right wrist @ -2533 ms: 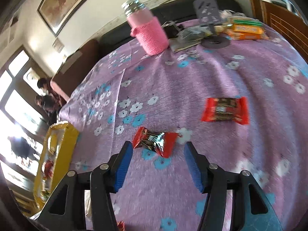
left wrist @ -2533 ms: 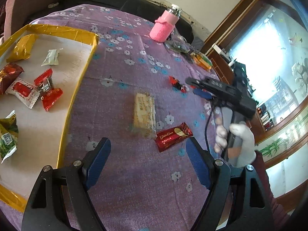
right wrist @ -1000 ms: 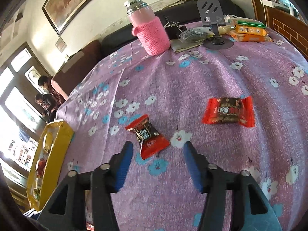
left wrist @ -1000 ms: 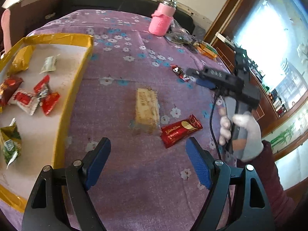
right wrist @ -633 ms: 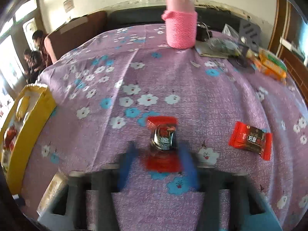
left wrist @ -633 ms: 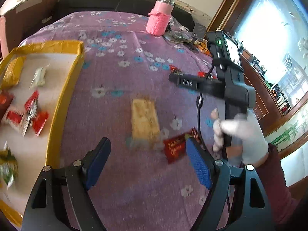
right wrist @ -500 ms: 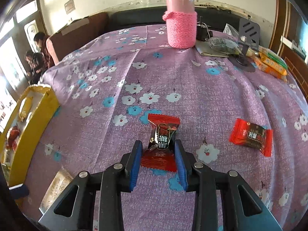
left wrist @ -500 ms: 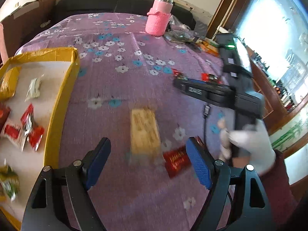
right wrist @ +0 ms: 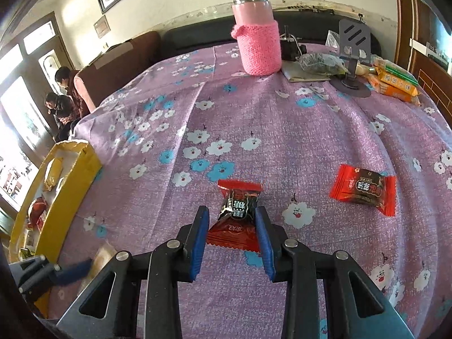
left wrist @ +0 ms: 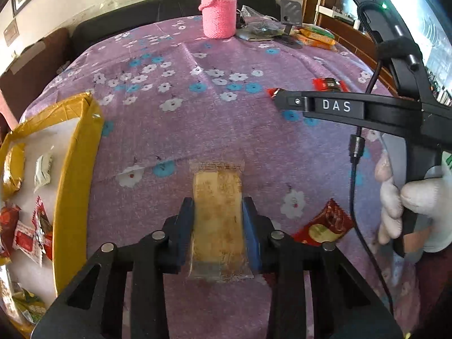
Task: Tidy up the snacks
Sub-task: 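Grasp the cake bar with the left tool, then carry the cake bar into the tray with the left tool while the right tool carries the red candy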
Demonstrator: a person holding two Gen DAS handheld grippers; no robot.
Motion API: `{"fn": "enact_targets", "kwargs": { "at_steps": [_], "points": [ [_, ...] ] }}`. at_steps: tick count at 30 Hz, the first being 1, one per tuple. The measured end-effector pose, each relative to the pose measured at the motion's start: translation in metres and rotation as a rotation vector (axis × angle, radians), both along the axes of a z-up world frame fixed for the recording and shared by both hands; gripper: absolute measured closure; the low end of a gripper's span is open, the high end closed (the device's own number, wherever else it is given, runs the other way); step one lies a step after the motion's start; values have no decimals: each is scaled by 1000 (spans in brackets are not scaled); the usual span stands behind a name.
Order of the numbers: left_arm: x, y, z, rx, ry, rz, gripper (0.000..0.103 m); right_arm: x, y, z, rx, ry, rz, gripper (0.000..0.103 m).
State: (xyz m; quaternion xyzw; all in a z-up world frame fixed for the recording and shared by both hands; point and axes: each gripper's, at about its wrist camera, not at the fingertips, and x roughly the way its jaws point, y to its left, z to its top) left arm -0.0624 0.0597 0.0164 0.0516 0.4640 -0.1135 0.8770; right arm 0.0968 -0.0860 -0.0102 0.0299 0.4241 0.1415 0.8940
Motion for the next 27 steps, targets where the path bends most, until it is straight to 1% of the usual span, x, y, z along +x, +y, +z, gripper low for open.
{"fn": "enact_targets", "kwargs": {
  "at_steps": [5, 13, 18, 22, 24, 27],
  "points": [
    [-8, 11, 7, -38, -13, 30, 72, -3, 0, 5, 17, -24, 4, 69],
    [-38, 42, 38, -118, -74, 89, 72, -11, 3, 13, 48, -57, 22, 71],
    [-57, 65, 53, -132, -122, 146, 72, -18, 9, 10, 43, -61, 28, 71],
    [-65, 82, 57, -145, -138, 176, 72, -27, 15, 10, 26, -69, 26, 71],
    [-70, 89, 59, -141, -149, 186, 72, -35, 16, 15, 32, -76, 24, 71],
    [-78, 97, 62, -129, -171, 200, 71, -50, 16, 23, 67, -81, 27, 71]
  ]
}}
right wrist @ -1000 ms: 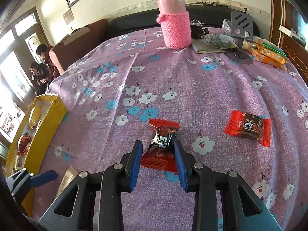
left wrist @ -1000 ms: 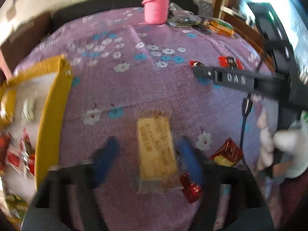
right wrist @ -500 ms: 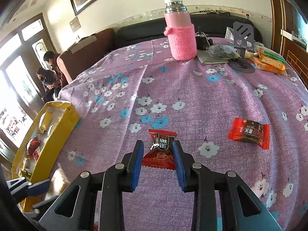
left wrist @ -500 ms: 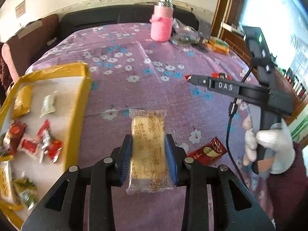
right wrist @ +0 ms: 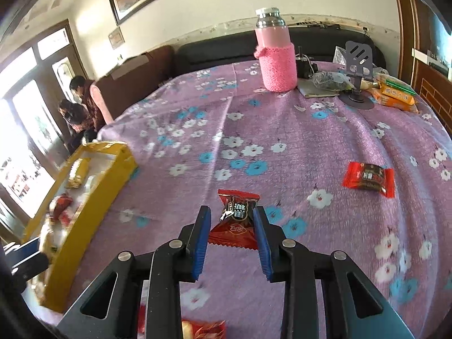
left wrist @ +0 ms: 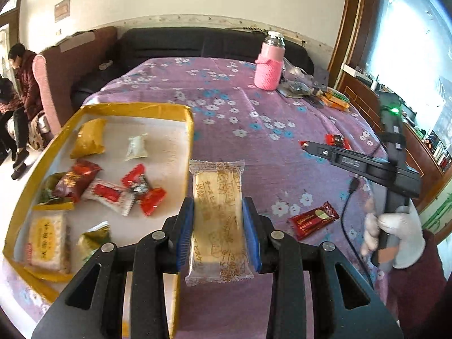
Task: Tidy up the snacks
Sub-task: 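Carry the cake bar into the tray with the left tool while the right tool carries the red candy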
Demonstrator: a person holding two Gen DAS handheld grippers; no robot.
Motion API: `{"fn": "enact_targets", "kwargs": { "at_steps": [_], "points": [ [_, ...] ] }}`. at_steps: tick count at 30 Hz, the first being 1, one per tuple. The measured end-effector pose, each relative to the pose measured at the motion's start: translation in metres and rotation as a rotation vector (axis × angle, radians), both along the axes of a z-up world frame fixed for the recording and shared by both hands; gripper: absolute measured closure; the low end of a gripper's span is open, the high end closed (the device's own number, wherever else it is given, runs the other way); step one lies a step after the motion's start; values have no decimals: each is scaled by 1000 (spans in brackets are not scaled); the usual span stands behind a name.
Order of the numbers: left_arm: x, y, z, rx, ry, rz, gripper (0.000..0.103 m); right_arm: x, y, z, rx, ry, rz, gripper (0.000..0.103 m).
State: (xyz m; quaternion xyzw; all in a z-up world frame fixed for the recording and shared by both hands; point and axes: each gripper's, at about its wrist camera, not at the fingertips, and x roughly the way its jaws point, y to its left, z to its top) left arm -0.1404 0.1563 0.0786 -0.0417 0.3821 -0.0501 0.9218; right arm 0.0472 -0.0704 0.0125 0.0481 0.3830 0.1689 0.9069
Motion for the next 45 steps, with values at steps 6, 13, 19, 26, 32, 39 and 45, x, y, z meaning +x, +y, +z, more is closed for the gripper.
{"fn": "enact_targets", "kwargs": {
  "at_steps": [6, 13, 19, 26, 32, 39, 45],
  "points": [
    [-10, 17, 1, 1, -26, 39, 71, -25, 11, 9, 29, 13, 24, 71],
    [-19, 38, 2, -33, -39, 71, 71, -46, 50, 22, 9, -4, 96, 71],
    [-24, 52, 1, -53, -41, 92, 71, -60, 86, 32, -6, -23, 167, 71],
    [-30, 67, -2, -76, -43, 115, 71, -73, 120, 37, -27, -36, 231, 79],
    [-31, 79, -6, -96, -38, 136, 71, -80, 142, 35, -52, -35, 281, 89],
    [-39, 93, -5, -120, -48, 147, 71, -63, 118, 15, -16, 71, 233, 64],
    [-37, 97, -8, -146, -37, 140, 71, -74, 117, -9, -51, 111, 362, 48]
  ]
}}
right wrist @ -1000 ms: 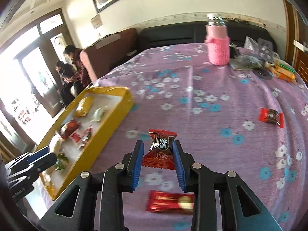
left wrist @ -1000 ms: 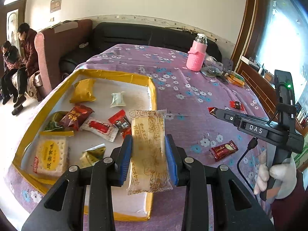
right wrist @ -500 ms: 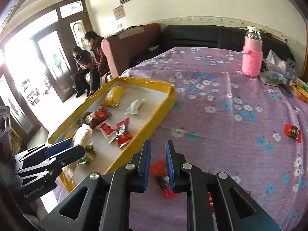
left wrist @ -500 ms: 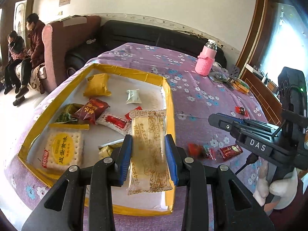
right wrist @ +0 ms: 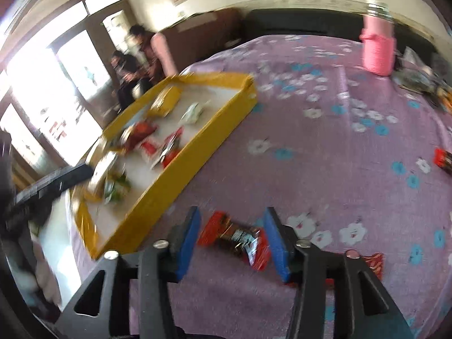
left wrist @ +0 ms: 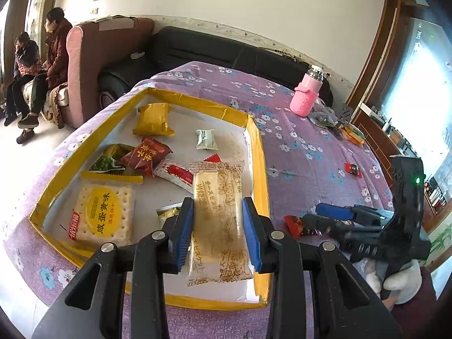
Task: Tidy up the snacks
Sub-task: 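Carry the cake bar into the tray with the left tool while the right tool carries the red candy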
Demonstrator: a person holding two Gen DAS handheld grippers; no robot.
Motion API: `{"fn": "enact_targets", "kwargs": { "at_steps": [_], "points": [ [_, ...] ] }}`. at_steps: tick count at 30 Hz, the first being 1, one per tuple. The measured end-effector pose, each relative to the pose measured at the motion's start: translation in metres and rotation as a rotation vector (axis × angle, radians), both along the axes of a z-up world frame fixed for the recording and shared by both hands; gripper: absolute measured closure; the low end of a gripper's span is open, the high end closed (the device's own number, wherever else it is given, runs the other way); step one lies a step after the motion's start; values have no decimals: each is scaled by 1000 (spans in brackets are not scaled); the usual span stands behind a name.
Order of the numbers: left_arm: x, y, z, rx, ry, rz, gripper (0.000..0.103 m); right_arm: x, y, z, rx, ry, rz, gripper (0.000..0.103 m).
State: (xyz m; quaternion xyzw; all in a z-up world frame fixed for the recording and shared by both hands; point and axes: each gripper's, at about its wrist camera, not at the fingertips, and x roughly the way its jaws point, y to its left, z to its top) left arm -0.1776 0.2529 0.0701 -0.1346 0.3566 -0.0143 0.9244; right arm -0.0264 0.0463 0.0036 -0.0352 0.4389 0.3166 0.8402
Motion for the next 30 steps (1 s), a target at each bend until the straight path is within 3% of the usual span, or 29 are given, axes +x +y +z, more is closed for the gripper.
{"fn": "enact_targets", "kwargs": {
  "at_steps": [4, 10, 11, 13, 19, 23, 30],
  "points": [
    [-1, -1, 2, 7, 0, -2, 71, -3, 21, -11, -86, -38, 93, 44],
    [-5, 8, 4, 12, -2, 21, 71, -11, 29, -23, -155, -70, 127, 45],
    [-4, 9, 3, 9, 0, 23, 71, -14, 28, -24, -167, -78, 124, 47],
    [-4, 10, 1, 1, 4, 24, 71, -14, 25, -22, -192, -89, 94, 77],
    [-5, 10, 0, -2, 6, 23, 71, -8, 9, -16, -149, -50, 19, 78],
    [-4, 19, -1, 7, 4, 44, 71, -8, 7, 12, -93, -84, -13, 78],
    [0, 40, -12, -7, 31, 83, 71, -13, 48, 54, 4, -106, 72, 77]
  ]
}}
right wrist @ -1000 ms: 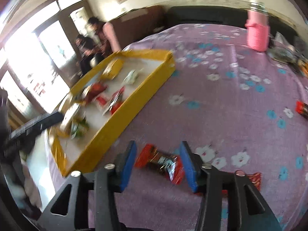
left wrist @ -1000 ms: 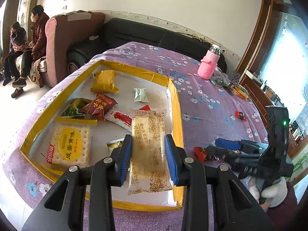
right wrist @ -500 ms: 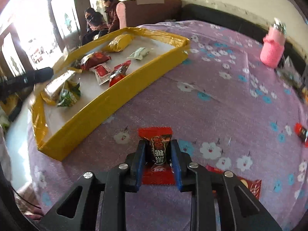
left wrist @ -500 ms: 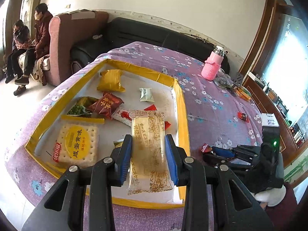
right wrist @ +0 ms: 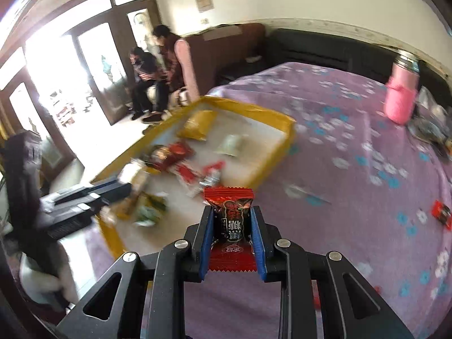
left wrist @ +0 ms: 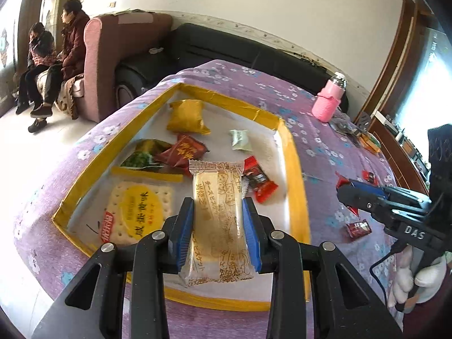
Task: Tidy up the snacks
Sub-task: 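Carry the cake bar into the tray with the left tool while the right tool carries the red candy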
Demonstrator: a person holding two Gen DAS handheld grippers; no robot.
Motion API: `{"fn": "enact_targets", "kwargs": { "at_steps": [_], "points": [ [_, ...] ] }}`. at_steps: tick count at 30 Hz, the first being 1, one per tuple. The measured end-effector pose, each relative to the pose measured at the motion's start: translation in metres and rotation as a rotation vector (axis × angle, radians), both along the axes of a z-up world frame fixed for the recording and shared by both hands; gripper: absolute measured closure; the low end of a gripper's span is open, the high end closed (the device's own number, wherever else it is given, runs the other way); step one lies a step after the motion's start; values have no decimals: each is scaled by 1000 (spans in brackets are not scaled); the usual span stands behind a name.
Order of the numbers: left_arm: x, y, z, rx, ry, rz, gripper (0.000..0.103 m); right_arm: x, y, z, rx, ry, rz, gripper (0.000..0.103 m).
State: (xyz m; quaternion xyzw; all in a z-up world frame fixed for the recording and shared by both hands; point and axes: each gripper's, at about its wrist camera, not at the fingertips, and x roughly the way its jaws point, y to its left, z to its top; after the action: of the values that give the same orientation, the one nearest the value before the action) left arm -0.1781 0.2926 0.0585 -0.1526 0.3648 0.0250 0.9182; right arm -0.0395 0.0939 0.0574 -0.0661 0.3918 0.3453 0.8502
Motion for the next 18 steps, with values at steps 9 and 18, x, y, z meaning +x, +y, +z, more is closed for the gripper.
{"fn": "enact_targets", "kwargs": {
  "at_steps": [9, 18],
  "points": [
    [10, 22, -15, -26, 49, 32, 71, 2, 78, -22, -64, 29, 93, 78],
    [11, 23, -22, -51, 59, 39, 56, 23, 98, -55, -130, 96, 75, 78]
  ]
}}
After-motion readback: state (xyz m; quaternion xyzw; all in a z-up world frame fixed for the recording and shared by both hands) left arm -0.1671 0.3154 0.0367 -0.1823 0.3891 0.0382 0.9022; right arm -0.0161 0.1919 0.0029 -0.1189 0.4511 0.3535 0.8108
